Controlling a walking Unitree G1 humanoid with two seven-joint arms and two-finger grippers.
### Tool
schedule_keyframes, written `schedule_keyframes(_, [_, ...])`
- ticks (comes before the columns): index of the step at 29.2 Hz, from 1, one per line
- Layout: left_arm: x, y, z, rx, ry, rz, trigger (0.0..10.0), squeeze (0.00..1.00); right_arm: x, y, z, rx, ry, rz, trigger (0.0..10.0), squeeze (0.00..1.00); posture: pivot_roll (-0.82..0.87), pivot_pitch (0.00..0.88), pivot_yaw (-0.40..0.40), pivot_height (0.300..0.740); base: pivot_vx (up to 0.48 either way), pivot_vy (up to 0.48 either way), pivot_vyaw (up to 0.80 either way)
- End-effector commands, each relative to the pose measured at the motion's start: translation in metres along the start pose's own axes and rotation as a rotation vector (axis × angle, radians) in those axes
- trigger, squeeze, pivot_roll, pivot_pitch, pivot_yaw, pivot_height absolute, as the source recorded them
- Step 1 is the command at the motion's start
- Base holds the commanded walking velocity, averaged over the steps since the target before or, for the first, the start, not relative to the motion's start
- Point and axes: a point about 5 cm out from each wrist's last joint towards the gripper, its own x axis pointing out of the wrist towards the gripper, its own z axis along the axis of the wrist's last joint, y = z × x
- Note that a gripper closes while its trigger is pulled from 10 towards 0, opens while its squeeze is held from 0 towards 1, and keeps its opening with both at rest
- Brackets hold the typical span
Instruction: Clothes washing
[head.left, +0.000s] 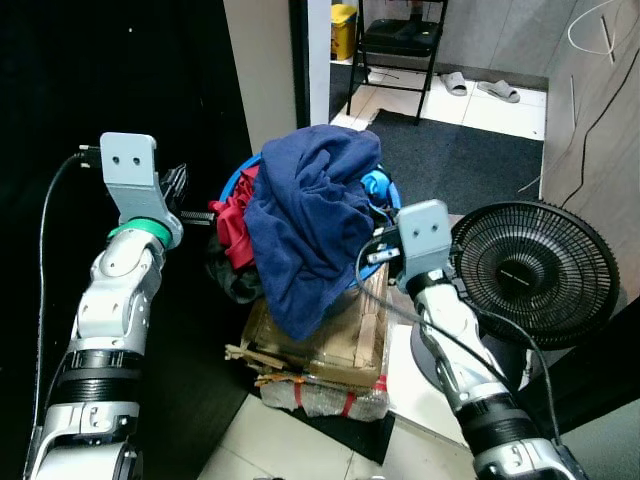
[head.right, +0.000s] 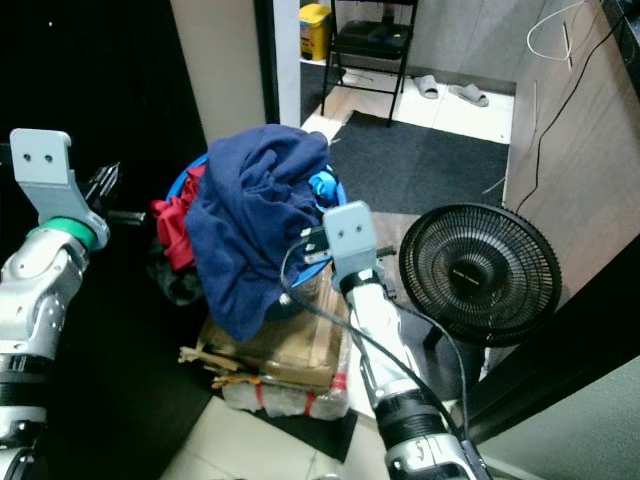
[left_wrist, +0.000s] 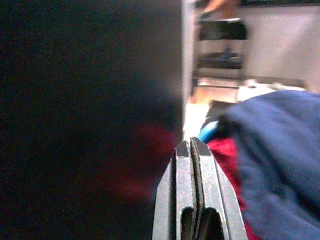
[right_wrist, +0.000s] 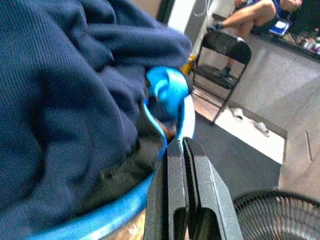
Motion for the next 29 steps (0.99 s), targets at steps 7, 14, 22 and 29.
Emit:
schedule_keyframes(7, [0.007,-0.039,0.0,0.041,0.029,-0.174,10.0,0.0,0.003,-0.022,0.01,0.006,-0.029,0.085,10.0,0.0,-0.02,0.067,0.084,0.74,0.0,0.0,0.0])
schedule_keyframes(14, [0.023,-0.067,0.011,0.035,0.011,-0.273,10.0,0.0,0.03,-0.028,0.031,-0.015,-0.09,0.107,10.0,0.0,-0.02,0.084,0.068,0.74,0.0,0.0,0.0])
schedule_keyframes(22, [0.037,-0.089,-0.019,0.057,0.2,-0.245,10.0,0.0,0.04,-0.022,0.014,0.03,0.014,0.092,10.0,0.0,-0.01,0.105,0.059,0.74,0.0,0.0,0.0])
schedule_keyframes(29, [0.033,-0.073,-0.022,0.004,0.223,-0.168,10.0,0.0,0.038,-0.012,0.011,-0.015,0.023,0.209,10.0,0.0,0.0,0.101,0.035,0.74,0.0,0.0,0.0])
